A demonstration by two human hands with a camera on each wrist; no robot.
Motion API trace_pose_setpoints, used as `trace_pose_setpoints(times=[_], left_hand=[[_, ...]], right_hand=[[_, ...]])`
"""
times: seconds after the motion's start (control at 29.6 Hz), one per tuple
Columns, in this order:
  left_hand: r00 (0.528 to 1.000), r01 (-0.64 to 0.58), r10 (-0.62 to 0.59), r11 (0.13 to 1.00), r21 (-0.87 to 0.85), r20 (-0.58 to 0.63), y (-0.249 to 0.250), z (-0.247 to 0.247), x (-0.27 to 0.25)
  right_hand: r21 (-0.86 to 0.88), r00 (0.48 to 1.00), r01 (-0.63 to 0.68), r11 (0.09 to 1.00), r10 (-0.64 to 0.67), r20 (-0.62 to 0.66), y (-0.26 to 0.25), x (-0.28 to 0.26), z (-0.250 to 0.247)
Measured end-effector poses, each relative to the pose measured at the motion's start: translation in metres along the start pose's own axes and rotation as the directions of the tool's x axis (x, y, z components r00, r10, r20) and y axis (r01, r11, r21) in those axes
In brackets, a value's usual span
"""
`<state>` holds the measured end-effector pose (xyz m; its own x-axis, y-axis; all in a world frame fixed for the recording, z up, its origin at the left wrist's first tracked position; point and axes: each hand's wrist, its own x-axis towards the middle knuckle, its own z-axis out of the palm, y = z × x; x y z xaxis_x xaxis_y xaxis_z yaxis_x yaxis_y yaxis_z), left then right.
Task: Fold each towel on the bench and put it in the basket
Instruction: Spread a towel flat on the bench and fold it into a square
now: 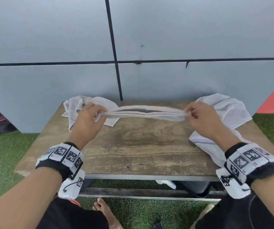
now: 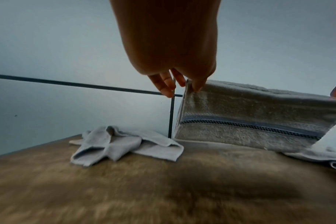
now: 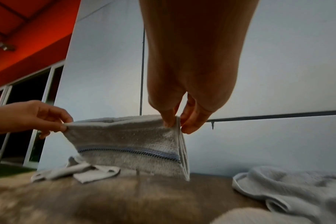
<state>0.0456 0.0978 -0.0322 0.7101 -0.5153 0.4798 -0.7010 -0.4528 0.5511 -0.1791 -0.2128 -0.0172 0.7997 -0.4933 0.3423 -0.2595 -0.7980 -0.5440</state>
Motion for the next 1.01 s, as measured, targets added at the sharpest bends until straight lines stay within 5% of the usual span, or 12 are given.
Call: trace_pose_setpoints(times=[0.07, 0.17, 0.27, 0.47, 0.67, 1.01], left_hand=[[0.972, 0.145, -0.150, 0.989, 0.038, 0.180, -0.011, 0.008, -0.021], [0.821, 0.375, -0.381, 0.922, 0.101, 0.426, -0.023, 0.028, -0.051], [0.755, 0.486, -0.515, 0.855, 0.181, 0.406, -0.022, 0.043, -0.065], [0.775, 0.468, -0.548, 0.832, 0.298, 0.315, -0.005, 0.051, -0.065], [0.778, 0.524, -0.570, 0.821, 0.226, 0.265, -0.002, 0.047, -0.065], [0.670, 0.692, -0.681, 0.717, 0.083, 0.296, -0.013, 0.038, -0.077]], right_hand=[[-0.104, 0.969, -0.029, 0.994, 0.053, 0.239, 0.013, -0.018, 0.011], [-0.246, 0.802, -0.172, 0.954, 0.281, 0.527, 0.032, -0.042, 0.035], [-0.241, 0.807, -0.306, 0.921, 0.385, 0.448, 0.038, -0.056, 0.052], [-0.253, 0.814, -0.398, 0.882, 0.467, 0.346, 0.027, -0.060, 0.062], [-0.228, 0.808, -0.420, 0.878, 0.476, 0.347, 0.028, -0.054, 0.058], [-0.347, 0.723, -0.378, 0.858, 0.508, 0.467, 0.029, -0.050, 0.051]])
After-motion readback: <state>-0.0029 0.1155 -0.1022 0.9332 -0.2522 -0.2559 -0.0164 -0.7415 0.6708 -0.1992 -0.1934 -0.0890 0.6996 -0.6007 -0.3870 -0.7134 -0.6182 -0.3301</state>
